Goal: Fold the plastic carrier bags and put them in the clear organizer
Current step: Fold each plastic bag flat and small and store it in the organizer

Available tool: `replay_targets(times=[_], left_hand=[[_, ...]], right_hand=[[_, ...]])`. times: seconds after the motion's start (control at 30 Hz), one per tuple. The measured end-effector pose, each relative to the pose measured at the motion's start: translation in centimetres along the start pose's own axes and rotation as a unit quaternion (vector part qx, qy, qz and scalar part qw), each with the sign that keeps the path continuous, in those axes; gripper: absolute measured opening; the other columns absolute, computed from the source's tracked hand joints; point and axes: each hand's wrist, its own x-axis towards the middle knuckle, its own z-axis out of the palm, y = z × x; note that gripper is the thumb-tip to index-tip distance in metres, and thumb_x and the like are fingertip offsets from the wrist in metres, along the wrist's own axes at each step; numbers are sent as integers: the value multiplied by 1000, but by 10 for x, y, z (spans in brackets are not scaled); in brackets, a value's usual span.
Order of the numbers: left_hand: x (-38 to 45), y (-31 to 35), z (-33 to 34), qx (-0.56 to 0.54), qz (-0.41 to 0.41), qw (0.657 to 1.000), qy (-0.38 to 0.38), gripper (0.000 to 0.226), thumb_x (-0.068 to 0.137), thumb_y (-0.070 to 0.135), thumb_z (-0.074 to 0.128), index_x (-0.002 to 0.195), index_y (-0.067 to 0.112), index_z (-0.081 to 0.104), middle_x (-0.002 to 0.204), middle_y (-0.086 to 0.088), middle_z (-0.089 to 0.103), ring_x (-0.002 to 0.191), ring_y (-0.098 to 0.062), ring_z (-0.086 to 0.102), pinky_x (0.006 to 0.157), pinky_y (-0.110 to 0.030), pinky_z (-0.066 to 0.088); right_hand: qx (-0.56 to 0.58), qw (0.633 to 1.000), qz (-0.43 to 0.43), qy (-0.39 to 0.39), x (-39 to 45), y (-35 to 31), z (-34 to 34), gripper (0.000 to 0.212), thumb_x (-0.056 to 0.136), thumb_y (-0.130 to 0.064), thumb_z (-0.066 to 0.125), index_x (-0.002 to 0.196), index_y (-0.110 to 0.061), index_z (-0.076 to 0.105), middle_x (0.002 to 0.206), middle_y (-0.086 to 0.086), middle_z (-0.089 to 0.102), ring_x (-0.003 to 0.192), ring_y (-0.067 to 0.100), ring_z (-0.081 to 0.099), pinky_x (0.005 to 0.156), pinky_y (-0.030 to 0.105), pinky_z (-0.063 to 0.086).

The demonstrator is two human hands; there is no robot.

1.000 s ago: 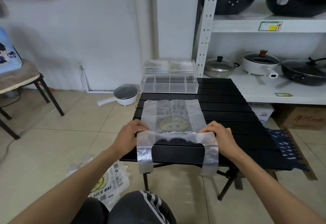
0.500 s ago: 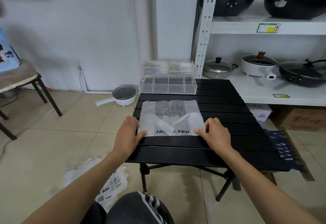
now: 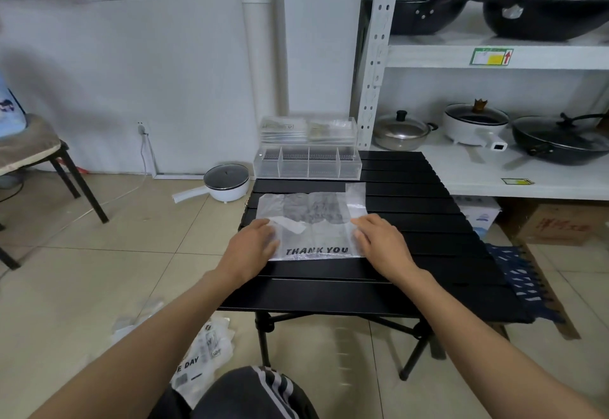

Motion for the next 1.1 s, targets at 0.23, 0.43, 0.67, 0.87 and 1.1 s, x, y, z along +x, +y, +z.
replay_targets(times=[0.23, 0.43, 0.67, 0.87, 1.1], left_hand=[[26, 12, -5, 67, -67, 990, -106, 53, 99, 47, 38, 146, 25, 32, 159, 0, 15, 128, -25, 48, 94, -37, 43], [24, 18, -4, 73, -56, 993, -79, 50, 96, 47, 43, 140, 23, 38, 154, -1, 25, 119, -27, 54, 88, -37, 45], [-4, 47, -3, -68, 91, 991, 68, 14, 91, 21, 61, 105, 18, 63, 105, 6, 53, 80, -14, 55, 73, -33, 49], [-16, 60, 12, -48, 163, 985, 25, 9, 92, 20, 57, 96, 19, 65, 96, 7, 56, 88, -14, 54, 74, -33, 49], [-19, 62, 6, 40, 178, 983, -6, 19, 94, 21, 51, 107, 18, 65, 104, 2, 58, 95, -18, 54, 73, -36, 50]], right_hand=[[-102, 988, 18, -111, 22, -5, -2, 43, 105, -31, 25, 147, -25, 35, 159, -4, 26, 119, 26, 56, 95, 40, 44], [-78, 992, 26, -95, 24, -1, 4, 43, 104, -31, 31, 145, -27, 38, 157, -5, 28, 122, 23, 54, 97, 40, 43], [30, 993, -8, 112, 4, -8, 5, 21, 92, -23, 62, 111, -24, 68, 109, -6, 59, 96, 16, 59, 83, 34, 39], [-9, 977, -207, 46, -30, -33, 11, 25, 85, -17, 63, 102, -32, 73, 102, -15, 64, 95, 9, 54, 85, 30, 34], [23, 991, -122, 42, -45, -13, 8, 26, 85, -5, 59, 100, -20, 74, 102, -6, 65, 95, 16, 58, 85, 34, 44]])
